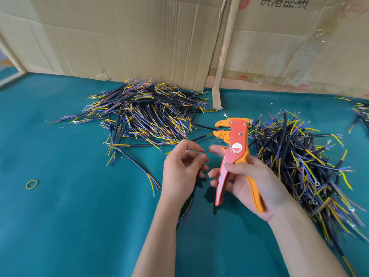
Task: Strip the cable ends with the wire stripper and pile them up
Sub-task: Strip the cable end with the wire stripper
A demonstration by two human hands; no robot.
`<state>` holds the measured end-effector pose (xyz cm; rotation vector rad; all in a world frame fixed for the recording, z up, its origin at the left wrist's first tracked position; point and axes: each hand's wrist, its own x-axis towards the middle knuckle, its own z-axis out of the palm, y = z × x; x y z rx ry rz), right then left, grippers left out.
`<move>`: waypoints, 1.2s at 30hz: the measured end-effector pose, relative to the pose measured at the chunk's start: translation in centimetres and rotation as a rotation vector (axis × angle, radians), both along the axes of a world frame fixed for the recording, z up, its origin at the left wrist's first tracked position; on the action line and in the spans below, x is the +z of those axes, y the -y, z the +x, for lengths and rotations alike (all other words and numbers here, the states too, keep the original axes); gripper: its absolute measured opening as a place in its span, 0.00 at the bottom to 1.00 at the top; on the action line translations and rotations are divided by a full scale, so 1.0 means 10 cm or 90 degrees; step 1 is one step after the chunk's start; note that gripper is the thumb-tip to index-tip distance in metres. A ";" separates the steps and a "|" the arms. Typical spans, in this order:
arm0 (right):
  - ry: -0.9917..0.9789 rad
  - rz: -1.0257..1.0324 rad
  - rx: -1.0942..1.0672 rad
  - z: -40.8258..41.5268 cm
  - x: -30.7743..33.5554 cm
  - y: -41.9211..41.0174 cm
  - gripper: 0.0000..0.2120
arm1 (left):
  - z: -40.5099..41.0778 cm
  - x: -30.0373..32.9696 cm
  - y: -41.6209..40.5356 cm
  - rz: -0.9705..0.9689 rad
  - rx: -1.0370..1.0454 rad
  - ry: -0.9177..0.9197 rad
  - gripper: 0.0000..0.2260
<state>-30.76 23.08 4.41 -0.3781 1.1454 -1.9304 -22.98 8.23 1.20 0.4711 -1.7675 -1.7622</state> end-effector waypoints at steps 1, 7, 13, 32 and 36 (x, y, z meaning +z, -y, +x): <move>0.001 0.003 -0.003 -0.01 0.00 0.00 0.19 | 0.00 0.00 0.00 -0.008 0.012 0.001 0.09; 0.059 0.082 -0.028 -0.07 0.02 -0.06 0.25 | 0.00 0.00 0.02 -0.104 0.141 0.004 0.12; 0.068 0.136 0.114 -0.01 0.04 -0.04 0.21 | 0.00 0.01 -0.01 -0.312 0.274 -0.005 0.10; -0.035 0.155 0.136 0.03 0.08 -0.06 0.18 | -0.02 0.01 -0.06 -0.421 0.240 0.009 0.06; -0.035 0.154 0.142 0.02 0.07 -0.07 0.18 | -0.02 0.02 -0.07 -0.418 0.240 0.005 0.06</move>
